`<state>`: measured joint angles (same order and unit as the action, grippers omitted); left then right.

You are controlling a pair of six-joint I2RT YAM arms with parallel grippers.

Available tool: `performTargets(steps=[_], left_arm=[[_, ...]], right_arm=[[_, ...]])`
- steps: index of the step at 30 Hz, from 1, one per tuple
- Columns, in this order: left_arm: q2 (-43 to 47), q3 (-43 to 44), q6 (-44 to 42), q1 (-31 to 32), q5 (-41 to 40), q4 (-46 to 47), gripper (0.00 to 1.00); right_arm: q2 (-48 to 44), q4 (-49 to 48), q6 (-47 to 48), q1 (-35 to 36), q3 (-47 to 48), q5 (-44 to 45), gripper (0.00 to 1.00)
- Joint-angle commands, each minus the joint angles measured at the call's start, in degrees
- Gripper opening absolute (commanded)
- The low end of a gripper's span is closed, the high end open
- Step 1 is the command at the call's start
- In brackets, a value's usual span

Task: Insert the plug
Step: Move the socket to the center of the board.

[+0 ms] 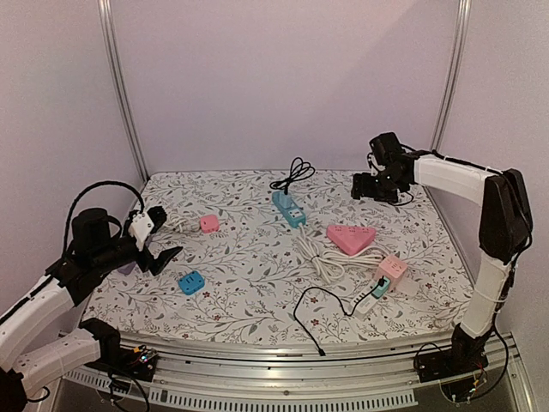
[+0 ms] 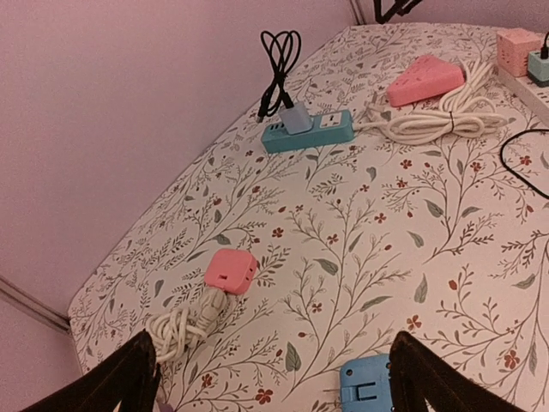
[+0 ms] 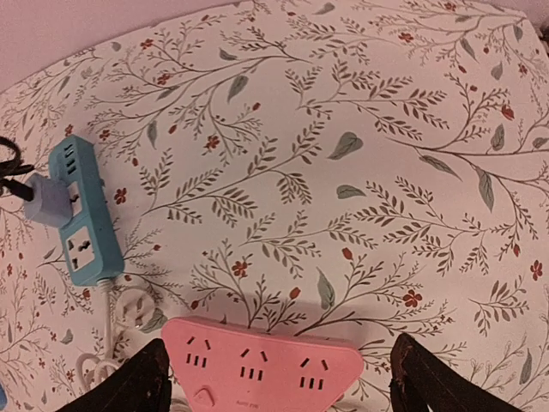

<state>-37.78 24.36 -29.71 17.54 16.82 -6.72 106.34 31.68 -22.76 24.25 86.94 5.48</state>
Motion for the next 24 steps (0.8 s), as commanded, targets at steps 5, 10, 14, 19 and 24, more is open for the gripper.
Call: performTargets(steps=[5, 10, 14, 19, 24], left_arm=[[0.4, -0.1, 0.9, -0.7, 2.2, -1.6, 0.93], [0.5, -0.2, 0.4, -0.7, 2.4, -1.9, 0.92], [0.5, -0.9, 0.4, -0.7, 2.8, -0.3, 0.93], [0.7, -1.0, 0.4, -0.7, 2.7, 0.0, 0.92], [1.2, -1.2, -0.2, -0.7, 2.5, -0.2, 0.92]], right_arm=[[11.9, 1.1, -7.7, -3.7, -1.2, -13.8, 0.86], [12.4, -1.4, -10.2, -2.5, -4.7, -14.1, 0.86], [13.3, -3.4, -10.6, 0.8, -4.7, -15.8, 0.86], [16.0, -9.8, -13.7, 7.9, -2.6, -22.1, 0.81], [21.2, -10.2, -12.3, 17.7, 5.7, -26.7, 0.77]])
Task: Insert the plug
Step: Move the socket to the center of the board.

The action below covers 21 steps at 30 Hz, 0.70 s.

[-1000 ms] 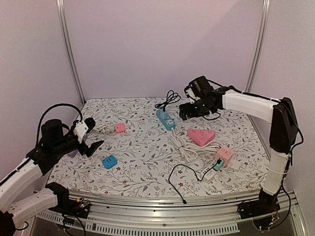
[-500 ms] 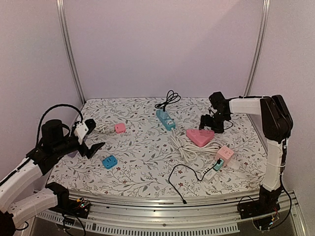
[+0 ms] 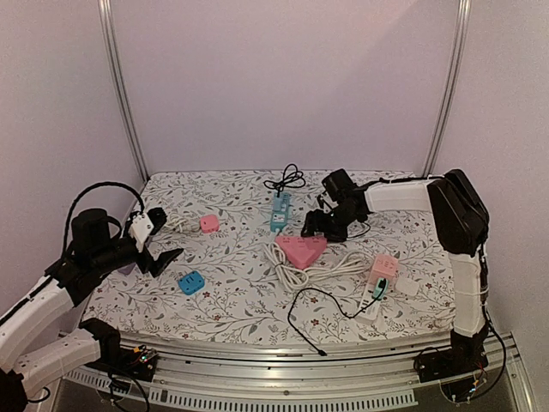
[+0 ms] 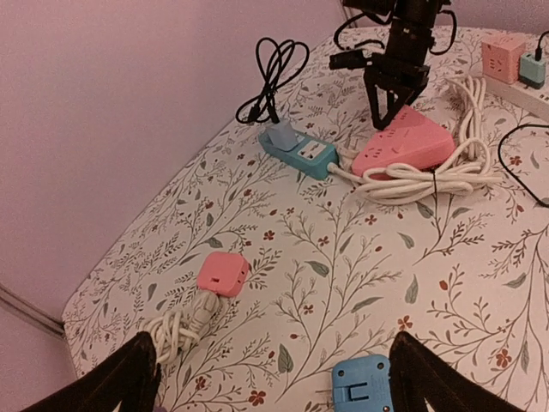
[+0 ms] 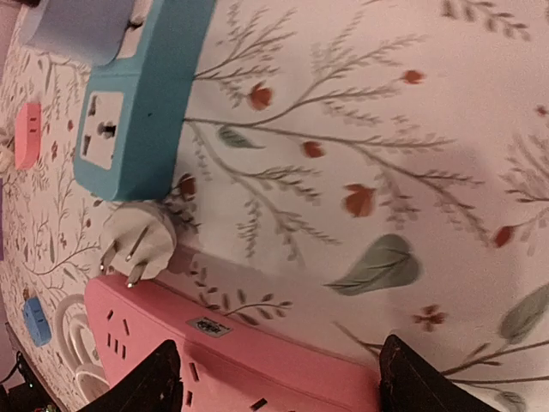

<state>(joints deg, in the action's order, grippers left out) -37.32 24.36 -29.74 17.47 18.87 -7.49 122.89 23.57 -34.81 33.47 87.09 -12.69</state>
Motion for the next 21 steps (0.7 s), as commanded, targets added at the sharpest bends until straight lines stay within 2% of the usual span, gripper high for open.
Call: performTargets(steps=[1, 5, 9, 13, 17, 21], left_arm=[[0.8, -1.3, -0.3, -0.7, 0.4, 0.5, 0.92], [0.9, -1.9, -0.7, -0.6, 1.0, 0.8, 0.92], [1.1, -2.3, -1.4, -0.7, 2.2, 0.2, 0.92], [0.7, -1.4, -5.4, -0.5, 5.1, -3.8, 0.83], [-1.6, -0.4, -11.0, 1.0, 7.1, -8.6, 0.78], [-6.1, -1.0, -21.9, 6.2, 2.9, -11.3, 0.74]], right_arm=[[6.2, -2.0, 0.3, 10.6, 7.4, -10.0, 0.77], [10.8, -0.1, 3.6, 15.7, 16.1, -14.8, 0.75], [14.2, 5.5, 10.0, 18.0, 23.1, -15.1, 0.76], [11.3, 6.4, 14.4, 18.1, 21.8, -12.8, 0.76], [6.2, 6.7, 18.8, 18.1, 18.7, -6.6, 0.76], [6.2, 5.0, 18.2, 17.5, 19.2, -3.8, 0.74]])
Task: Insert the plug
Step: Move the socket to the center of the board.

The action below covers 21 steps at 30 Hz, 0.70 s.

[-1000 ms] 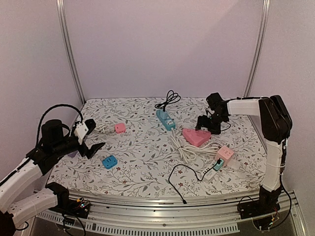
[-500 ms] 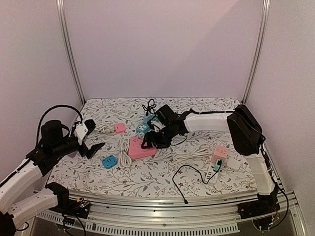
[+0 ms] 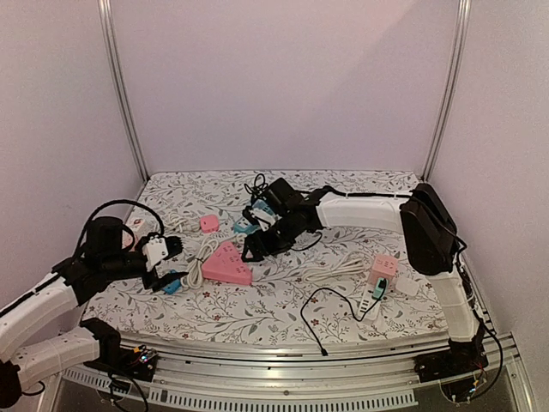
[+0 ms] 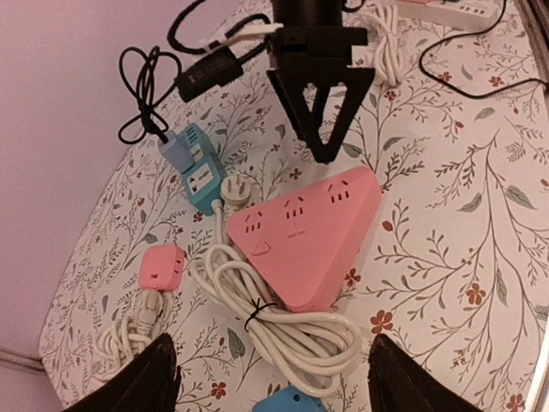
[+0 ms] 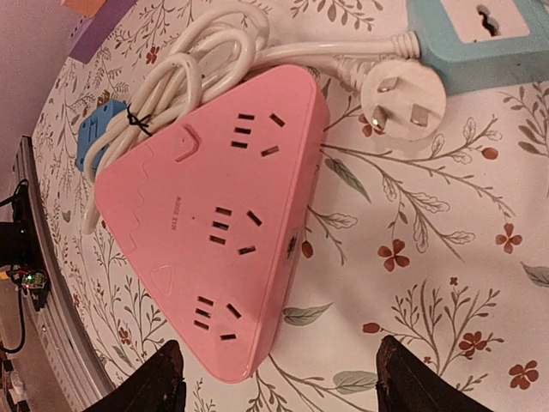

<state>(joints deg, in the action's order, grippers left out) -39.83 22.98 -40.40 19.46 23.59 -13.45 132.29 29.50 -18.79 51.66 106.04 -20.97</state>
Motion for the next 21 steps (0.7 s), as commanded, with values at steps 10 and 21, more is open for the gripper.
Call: performTargets(steps=[10, 21], left_arm=[[-20.6, 6.1, -38.1, 10.1, -4.4, -5.1, 0.46], [-28.3, 3.2, -52.5, 12.4, -8.6, -4.3, 0.31]], right_arm=[[5.8, -11.4, -7.8, -0.6, -0.1, -4.0, 0.67], [-0.4, -15.7, -4.5, 5.0, -14.9, -8.2, 0.48]])
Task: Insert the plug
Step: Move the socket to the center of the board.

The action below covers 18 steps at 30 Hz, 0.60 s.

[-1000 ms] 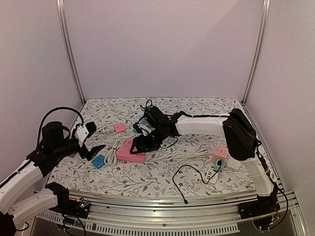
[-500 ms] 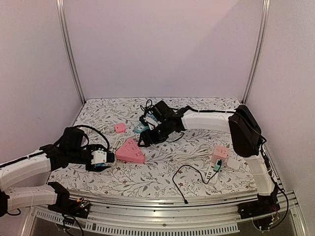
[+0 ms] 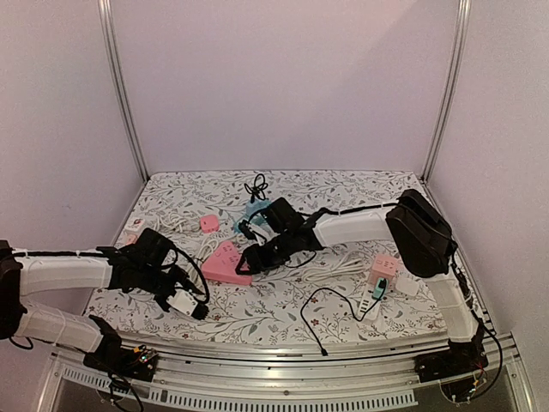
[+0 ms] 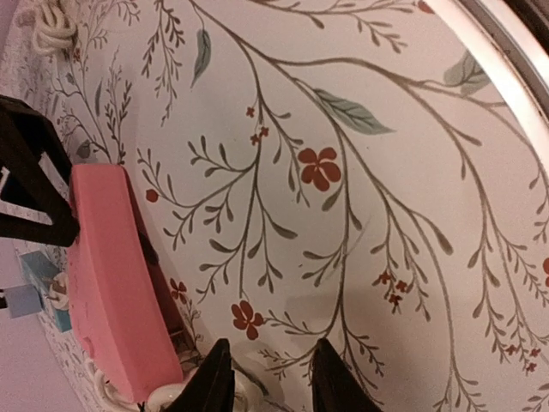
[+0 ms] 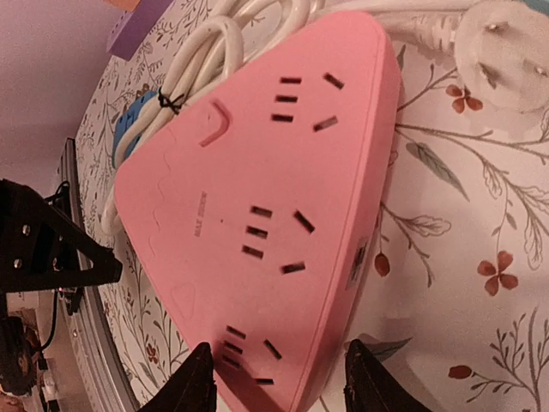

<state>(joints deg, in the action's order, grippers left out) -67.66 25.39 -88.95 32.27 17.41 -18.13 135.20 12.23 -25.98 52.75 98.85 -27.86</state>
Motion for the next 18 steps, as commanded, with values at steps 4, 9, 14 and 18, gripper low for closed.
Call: performTargets(steps=[4, 9, 14, 18], left_arm=[[1.4, 5.1, 0.0, -3.2, -1.1, -5.0, 0.36], [2.4, 12.9, 11.3, -3.7, 3.3, -15.1, 0.57], [-2.6, 18.2, 48.7, -3.5, -3.7, -3.9, 0.63], [-9.5, 29.3, 76.9, -3.4, -6.1, -14.1, 0.58]], right_arm=[[-9.0, 1.3, 7.7, 8.8, -12.8, -2.0, 0.35], [-13.8, 2.3, 13.7, 12.4, -14.0, -2.7, 0.32], [-18.6, 2.0, 13.6, 11.1, -16.0, -3.2, 0.43], [-22.9, -2.0, 7.1, 5.0, -22.4, 1.1, 0.51]])
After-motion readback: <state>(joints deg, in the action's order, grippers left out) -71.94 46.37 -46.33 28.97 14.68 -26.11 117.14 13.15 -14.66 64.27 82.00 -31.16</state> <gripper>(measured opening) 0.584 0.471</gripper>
